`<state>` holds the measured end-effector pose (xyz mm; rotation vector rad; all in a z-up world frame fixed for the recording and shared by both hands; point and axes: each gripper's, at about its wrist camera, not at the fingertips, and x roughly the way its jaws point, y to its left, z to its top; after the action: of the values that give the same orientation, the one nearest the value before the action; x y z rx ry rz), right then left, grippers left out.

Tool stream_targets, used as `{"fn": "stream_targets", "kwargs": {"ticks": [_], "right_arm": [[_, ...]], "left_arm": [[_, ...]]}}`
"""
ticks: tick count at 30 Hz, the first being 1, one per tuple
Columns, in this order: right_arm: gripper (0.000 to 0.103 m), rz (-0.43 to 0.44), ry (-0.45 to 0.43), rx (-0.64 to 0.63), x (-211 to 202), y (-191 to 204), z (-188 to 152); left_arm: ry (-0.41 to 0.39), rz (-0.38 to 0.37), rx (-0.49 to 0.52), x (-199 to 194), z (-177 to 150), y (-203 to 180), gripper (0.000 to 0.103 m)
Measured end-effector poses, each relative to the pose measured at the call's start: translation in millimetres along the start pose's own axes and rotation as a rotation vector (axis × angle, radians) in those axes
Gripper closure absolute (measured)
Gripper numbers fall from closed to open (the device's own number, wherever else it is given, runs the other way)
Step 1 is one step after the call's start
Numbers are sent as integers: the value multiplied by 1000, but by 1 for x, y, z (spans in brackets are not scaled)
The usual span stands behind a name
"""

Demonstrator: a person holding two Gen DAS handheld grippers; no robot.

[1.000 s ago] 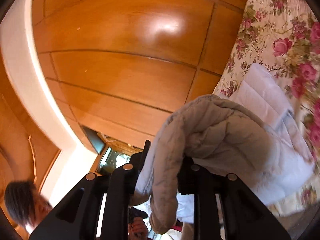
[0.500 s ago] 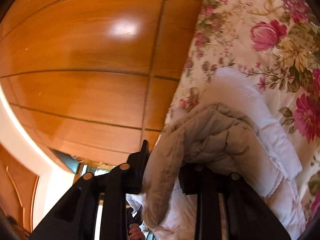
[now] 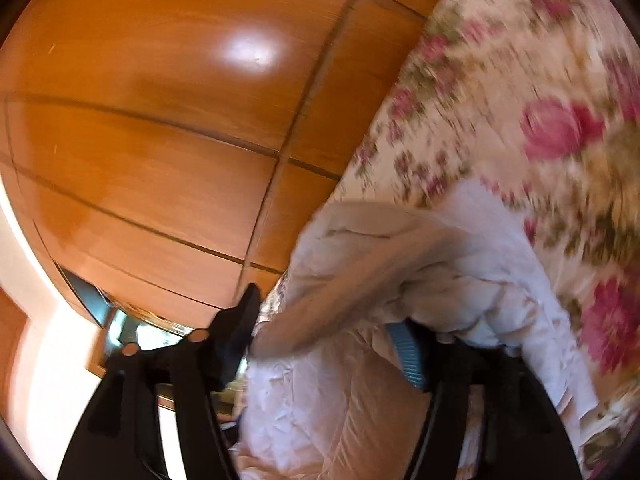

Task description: Fold small clothes

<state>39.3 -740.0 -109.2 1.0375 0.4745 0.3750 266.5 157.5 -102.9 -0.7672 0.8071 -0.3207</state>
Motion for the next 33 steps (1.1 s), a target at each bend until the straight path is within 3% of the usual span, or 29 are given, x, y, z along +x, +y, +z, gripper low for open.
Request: {"fn": "stream_targets", "kwargs": {"ticks": [4, 6, 10, 15, 17, 20, 23, 25, 28, 30, 32, 33], "right_arm": [[16, -94, -113, -72, -19, 17, 8], [16, -150, -120, -139, -25, 29, 11], [16, -279, -11, -328, -10, 61, 8], [19, -390, 170, -560, 34, 99, -34], [23, -497, 218, -686, 57, 107, -57], [28, -607, 278, -765, 80, 103, -80], [28, -631, 326, -753, 91, 88, -90], [29, -631, 330, -758, 92, 80, -94], [41, -645, 315, -753, 90, 75, -96], [52, -655, 308, -764, 89, 73, -98], [57, -664, 313, -793, 90, 73, -101], [65, -672, 320, -813, 92, 73, -104]], "left_arm": [[53, 181, 138, 15, -22, -1, 19], [58, 222, 173, 15, -30, 1, 19], [31, 241, 244, 3, -34, -15, 19], [-9, 268, 316, 2, -29, -61, 19], [-6, 301, 357, 10, -35, -79, 19], [-21, 380, 456, 23, -49, -100, 24], [-117, 430, 514, 12, -60, -113, 25], [-205, 481, 477, -1, -61, -110, 25], [-315, 515, 424, -21, -61, -104, 25], [-409, 584, 417, -34, -63, -102, 25], [-401, 512, 383, -40, -62, -100, 25], [-324, 424, 374, -33, -61, -99, 25]]}}
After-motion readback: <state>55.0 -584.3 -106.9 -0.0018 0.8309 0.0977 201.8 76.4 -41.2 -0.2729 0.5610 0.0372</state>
